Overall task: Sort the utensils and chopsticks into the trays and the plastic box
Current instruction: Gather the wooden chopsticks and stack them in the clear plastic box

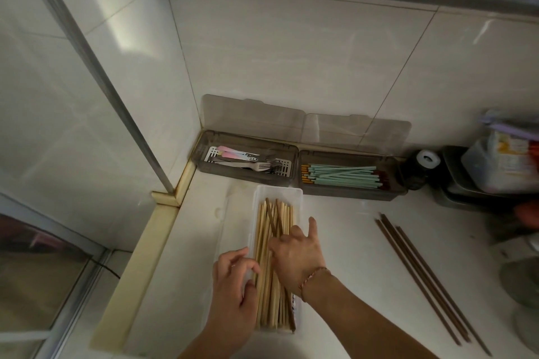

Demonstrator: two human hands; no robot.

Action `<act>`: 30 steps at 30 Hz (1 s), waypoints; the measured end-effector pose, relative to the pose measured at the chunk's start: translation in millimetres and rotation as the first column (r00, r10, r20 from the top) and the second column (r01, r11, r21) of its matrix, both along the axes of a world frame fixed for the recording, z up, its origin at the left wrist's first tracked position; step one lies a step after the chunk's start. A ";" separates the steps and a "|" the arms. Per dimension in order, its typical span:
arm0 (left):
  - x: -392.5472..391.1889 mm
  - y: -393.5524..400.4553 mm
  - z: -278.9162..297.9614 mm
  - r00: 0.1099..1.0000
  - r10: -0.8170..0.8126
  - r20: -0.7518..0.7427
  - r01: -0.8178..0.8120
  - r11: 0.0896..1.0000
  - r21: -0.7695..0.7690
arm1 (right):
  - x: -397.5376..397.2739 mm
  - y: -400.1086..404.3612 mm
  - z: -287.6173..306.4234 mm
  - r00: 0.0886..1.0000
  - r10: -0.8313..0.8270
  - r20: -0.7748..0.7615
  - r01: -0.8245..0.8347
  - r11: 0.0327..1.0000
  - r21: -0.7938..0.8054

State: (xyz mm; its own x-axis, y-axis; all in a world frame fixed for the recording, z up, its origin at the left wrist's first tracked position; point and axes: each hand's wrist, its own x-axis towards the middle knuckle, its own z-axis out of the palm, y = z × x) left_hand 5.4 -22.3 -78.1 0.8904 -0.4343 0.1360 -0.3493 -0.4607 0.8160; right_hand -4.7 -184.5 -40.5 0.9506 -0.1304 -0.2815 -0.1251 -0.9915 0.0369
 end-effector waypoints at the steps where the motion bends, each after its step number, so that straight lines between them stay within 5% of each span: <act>1: 0.0 -0.1 0.2 1.000 0.003 -0.002 -0.003 1.000 -0.005 | 0.8 0.3 -0.3 1.000 0.003 -0.001 -0.003 1.000 -0.007; 9: -0.3 0.2 0.2 1.000 -0.010 -0.026 0.010 1.000 0.014 | -23.7 -4.3 -0.2 0.993 0.048 0.110 -0.063 0.988 0.138; 12: 0.2 0.7 0.0 1.000 -0.011 -0.027 0.011 1.000 0.014 | -44.8 -21.1 2.0 0.913 0.062 0.403 -0.164 0.961 0.224; 15: -0.5 0.3 -0.5 0.999 -0.017 -0.047 0.017 1.000 0.014 | -60.5 -63.8 2.6 0.762 -0.170 0.625 -0.009 0.962 0.272; 18: -1.0 0.4 -1.1 0.998 -0.019 -0.056 0.020 1.000 0.022 | -82.7 -115.1 0.9 0.693 -0.516 0.504 0.419 0.857 0.301; 21: -1.2 0.7 -0.2 0.998 -0.019 -0.055 0.020 1.000 0.015 | -110.6 -151.0 -9.6 0.641 -0.740 0.206 0.739 0.667 0.098; 25: -1.2 -0.2 1.2 0.999 -0.018 -0.036 0.018 1.000 0.008 | -137.5 -161.3 -26.4 0.608 -0.791 0.069 0.794 0.606 -0.050; 30: -2.1 -0.2 1.7 0.999 -0.022 -0.042 0.023 1.000 0.020 | -142.7 -149.3 -34.3 0.536 -0.837 0.111 0.838 0.544 0.048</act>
State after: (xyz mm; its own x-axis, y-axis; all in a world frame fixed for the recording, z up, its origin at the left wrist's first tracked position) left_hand 3.3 -22.5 -76.4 0.8853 -0.4563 0.0894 -0.3252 -0.4702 0.8204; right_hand -147.4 -333.8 -74.8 0.4289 -0.8853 -0.1799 -0.9017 -0.4317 -0.0251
